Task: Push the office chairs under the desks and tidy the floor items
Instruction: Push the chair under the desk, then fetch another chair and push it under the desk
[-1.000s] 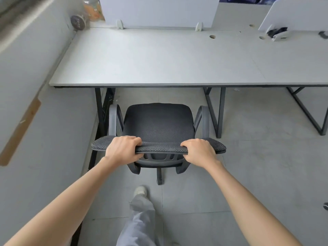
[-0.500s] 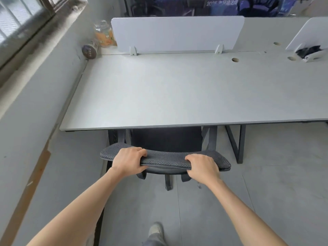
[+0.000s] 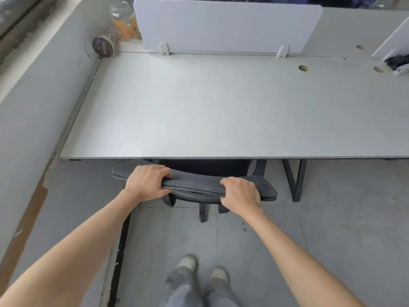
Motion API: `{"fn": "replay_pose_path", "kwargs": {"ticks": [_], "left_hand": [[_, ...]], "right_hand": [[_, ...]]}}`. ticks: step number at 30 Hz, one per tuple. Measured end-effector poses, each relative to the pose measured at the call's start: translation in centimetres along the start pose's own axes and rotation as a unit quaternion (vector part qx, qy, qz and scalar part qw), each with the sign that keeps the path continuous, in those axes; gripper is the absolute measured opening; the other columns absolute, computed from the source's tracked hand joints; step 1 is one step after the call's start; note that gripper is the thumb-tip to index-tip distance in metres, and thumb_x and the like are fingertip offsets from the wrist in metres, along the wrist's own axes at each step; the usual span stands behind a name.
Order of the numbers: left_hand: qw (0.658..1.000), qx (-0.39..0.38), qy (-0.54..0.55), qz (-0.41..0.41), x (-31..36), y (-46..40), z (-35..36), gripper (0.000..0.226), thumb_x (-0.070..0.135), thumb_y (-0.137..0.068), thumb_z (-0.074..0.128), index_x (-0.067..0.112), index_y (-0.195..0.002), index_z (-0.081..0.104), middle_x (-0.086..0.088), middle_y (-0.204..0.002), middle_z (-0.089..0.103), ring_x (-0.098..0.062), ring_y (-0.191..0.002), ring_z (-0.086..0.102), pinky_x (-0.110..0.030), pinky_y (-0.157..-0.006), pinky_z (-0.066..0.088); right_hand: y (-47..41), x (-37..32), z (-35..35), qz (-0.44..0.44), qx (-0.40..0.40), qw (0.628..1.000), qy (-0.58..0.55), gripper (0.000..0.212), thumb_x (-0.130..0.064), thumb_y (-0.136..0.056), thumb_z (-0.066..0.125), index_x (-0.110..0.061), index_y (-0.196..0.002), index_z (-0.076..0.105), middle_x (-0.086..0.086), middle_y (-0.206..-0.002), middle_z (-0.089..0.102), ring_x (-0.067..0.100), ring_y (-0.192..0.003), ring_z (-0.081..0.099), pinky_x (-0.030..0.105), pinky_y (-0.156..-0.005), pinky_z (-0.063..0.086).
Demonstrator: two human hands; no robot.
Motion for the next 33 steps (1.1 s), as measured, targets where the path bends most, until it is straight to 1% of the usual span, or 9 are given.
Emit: {"fn": "replay_pose_path", "kwargs": {"ticks": [7, 12, 14, 17, 19, 21, 25, 29, 33], "left_hand": [[0.999, 0.019, 0.026, -0.012, 0.0, 0.1, -0.4, 0.032, 0.041, -0.072, 0.063, 0.022, -0.098, 0.064, 0.007, -0.095, 0.068, -0.022, -0.087, 0.064, -0.029, -0.063, 0.044], [0.999, -0.024, 0.044, -0.010, 1.2, 0.6, -0.9, 0.031, 0.030, -0.084, 0.057, 0.018, -0.112, 0.059, 0.002, -0.106, 0.067, -0.023, -0.098, 0.061, -0.033, -0.073, 0.048], [0.994, -0.022, 0.101, 0.026, 3.2, 1.4, -1.6, 0.029, 0.025, -0.088, 0.055, 0.018, -0.116, 0.058, 0.001, -0.109, 0.067, -0.021, -0.098, 0.061, -0.031, -0.076, 0.048], [0.956, 0.013, 0.281, 0.077, 6.5, 3.3, -3.2, 0.027, 0.020, -0.089, 0.055, 0.019, -0.115, 0.061, 0.006, -0.104, 0.066, -0.012, -0.089, 0.060, -0.015, -0.078, 0.044], [0.924, 0.023, 0.375, 0.075, 8.3, 4.5, -3.0, 0.024, 0.018, -0.090, 0.051, 0.021, -0.110, 0.064, 0.012, -0.101, 0.065, -0.001, -0.091, 0.059, -0.007, -0.076, 0.042], [0.897, -0.002, 0.439, 0.053, 9.6, 5.7, -1.0, 0.023, 0.013, -0.094, 0.047, 0.019, -0.106, 0.065, 0.011, -0.104, 0.067, 0.004, -0.097, 0.059, -0.011, -0.080, 0.046], [0.846, -0.140, 0.514, 0.020, 13.2, 7.8, 5.3, 0.023, 0.012, -0.095, 0.043, 0.024, -0.101, 0.062, 0.002, -0.098, 0.069, -0.006, -0.090, 0.065, -0.026, -0.082, 0.050], [0.829, -0.300, 0.461, 0.098, 19.6, 10.5, 9.7, 0.029, 0.006, -0.096, 0.042, 0.027, -0.101, 0.060, 0.003, -0.096, 0.070, -0.004, -0.084, 0.066, -0.014, -0.076, 0.047], [0.800, -0.410, 0.389, 0.204, 27.5, 13.1, 11.5, 0.032, 0.003, -0.095, 0.041, 0.028, -0.102, 0.060, 0.003, -0.097, 0.069, -0.002, -0.083, 0.065, -0.009, -0.074, 0.047]], "right_hand": [[-0.1, -0.1, -0.8, 0.016, 0.000, 1.000, 0.018, 0.031, -0.028, -0.083, 0.056, -0.020, -0.113, 0.060, -0.003, -0.106, 0.067, 0.022, -0.096, 0.061, 0.035, -0.077, 0.051], [0.9, -0.4, -1.1, 0.038, 0.036, 0.999, 0.007, 0.027, -0.023, -0.085, 0.057, -0.016, -0.111, 0.063, 0.000, -0.107, 0.068, 0.023, -0.098, 0.062, 0.036, -0.081, 0.050], [2.3, -0.5, -1.5, 0.043, 0.085, 0.995, -0.037, 0.025, -0.019, -0.086, 0.056, -0.010, -0.107, 0.063, 0.005, -0.103, 0.069, 0.026, -0.098, 0.062, 0.036, -0.086, 0.047], [6.6, -0.8, -1.8, 0.067, 0.168, 0.968, -0.176, 0.034, -0.017, -0.090, 0.054, -0.006, -0.122, 0.056, 0.008, -0.127, 0.059, 0.023, -0.122, 0.050, 0.030, -0.106, 0.033], [10.9, -0.2, -1.3, 0.135, 0.206, 0.927, -0.282, 0.038, -0.016, -0.093, 0.051, -0.010, -0.131, 0.049, 0.004, -0.137, 0.051, 0.015, -0.130, 0.042, 0.019, -0.105, 0.026], [15.3, 0.9, 0.7, 0.214, 0.218, 0.883, -0.356, 0.039, -0.013, -0.094, 0.048, -0.011, -0.132, 0.048, 0.003, -0.138, 0.050, 0.013, -0.128, 0.044, 0.013, -0.102, 0.025], [24.0, 1.4, 6.7, 0.342, 0.231, 0.788, -0.457, 0.039, -0.017, -0.093, 0.044, -0.010, -0.132, 0.048, -0.002, -0.134, 0.051, 0.010, -0.126, 0.045, 0.023, -0.108, 0.031], [34.5, -0.4, 12.0, 0.481, 0.291, 0.628, -0.538, 0.036, -0.004, -0.095, 0.042, -0.011, -0.131, 0.049, -0.007, -0.130, 0.051, 0.006, -0.123, 0.047, 0.008, -0.101, 0.033], [44.5, -3.8, 16.5, 0.602, 0.364, 0.479, -0.525, 0.035, 0.001, -0.093, 0.044, -0.014, -0.123, 0.055, -0.004, -0.120, 0.060, -0.020, -0.098, 0.052, -0.004, -0.085, 0.035]]}}
Point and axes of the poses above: each hand's wrist, its own y-axis away from the middle knuckle, its own z-axis out of the palm, x = y × z, the point moved 8 cm from there along -y, towards the middle knuckle
